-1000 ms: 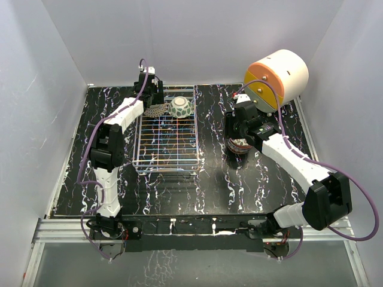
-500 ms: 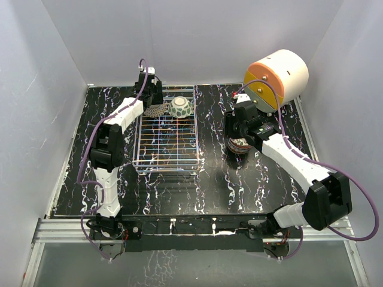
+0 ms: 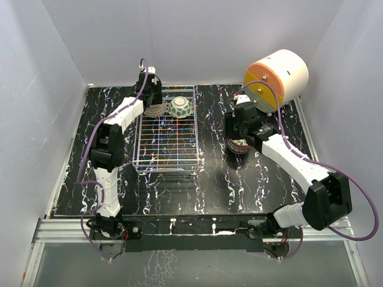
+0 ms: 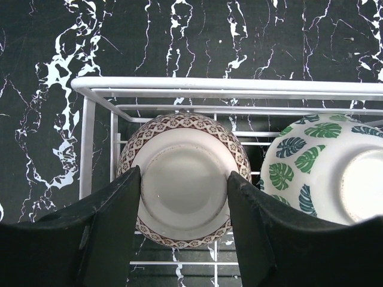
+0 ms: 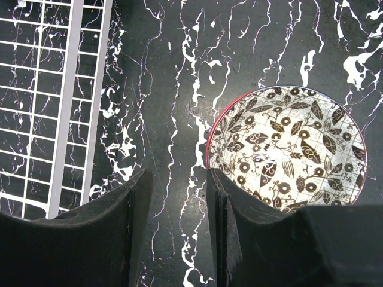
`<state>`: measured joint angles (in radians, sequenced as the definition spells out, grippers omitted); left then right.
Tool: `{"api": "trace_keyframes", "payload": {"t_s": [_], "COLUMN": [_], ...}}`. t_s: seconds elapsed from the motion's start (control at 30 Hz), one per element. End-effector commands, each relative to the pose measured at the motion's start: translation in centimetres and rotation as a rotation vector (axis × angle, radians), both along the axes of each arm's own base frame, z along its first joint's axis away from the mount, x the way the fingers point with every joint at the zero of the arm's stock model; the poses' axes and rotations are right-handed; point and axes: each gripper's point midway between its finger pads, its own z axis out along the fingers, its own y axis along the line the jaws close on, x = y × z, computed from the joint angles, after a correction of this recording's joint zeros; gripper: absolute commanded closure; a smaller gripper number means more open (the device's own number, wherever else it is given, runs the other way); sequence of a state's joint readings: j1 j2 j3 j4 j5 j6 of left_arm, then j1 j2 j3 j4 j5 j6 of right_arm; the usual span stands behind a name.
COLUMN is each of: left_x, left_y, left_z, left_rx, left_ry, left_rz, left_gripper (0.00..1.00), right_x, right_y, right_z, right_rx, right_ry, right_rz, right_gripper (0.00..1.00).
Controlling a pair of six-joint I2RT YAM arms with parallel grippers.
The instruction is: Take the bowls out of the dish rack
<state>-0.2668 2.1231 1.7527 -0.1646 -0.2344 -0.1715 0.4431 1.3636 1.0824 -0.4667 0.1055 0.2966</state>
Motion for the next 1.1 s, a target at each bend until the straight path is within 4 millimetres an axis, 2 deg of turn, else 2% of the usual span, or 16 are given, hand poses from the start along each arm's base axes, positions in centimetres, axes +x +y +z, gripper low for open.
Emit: {"api": "trace_keyframes", "payload": {"t_s": [0.0, 0.3, 0.43, 0.73, 0.87, 1.07], "left_x": [-0.2, -0.1, -0.4, -1.7, -3.1, -5.4], "left_y": [-0.5, -1.5, -1.7, -1.9, -3.2, -4.2], "left_z": [0.2, 6.0, 7.7, 10.5, 11.5, 12.4], "left_rx": [-0.016, -0.095, -0.112, -0.149, -0.241, -0.358], "left_ry": [0.025, -0.044, -0.048, -0.072, -0.076, -0.061], "left_rz": [-0.016, -0.037, -0.044, -0.062, -0.100, -0.139], "left_gripper": [0.61, 0.64, 0.64, 0.66, 0.67, 0.67], "right_x": [0.7, 0.6, 0.5, 0.2, 0.1, 0.0], "right_y": [0.1, 0.2, 0.3, 0.7, 1.3, 3.3], "right_z": [1.9, 2.1, 2.1, 2.6, 3.4, 4.1], "right_rx": [0.028, 0.037, 0.040, 0.065, 0.096, 0.179], "right_ry": [-0.073, -0.076, -0.075, -0.078, -0.086, -0.081], "right_rz": [-0.008, -0.003, 0.003, 0.023, 0.047, 0.115], "right_gripper": [0.56, 0.56, 0.56, 0.56, 0.56, 0.55]}}
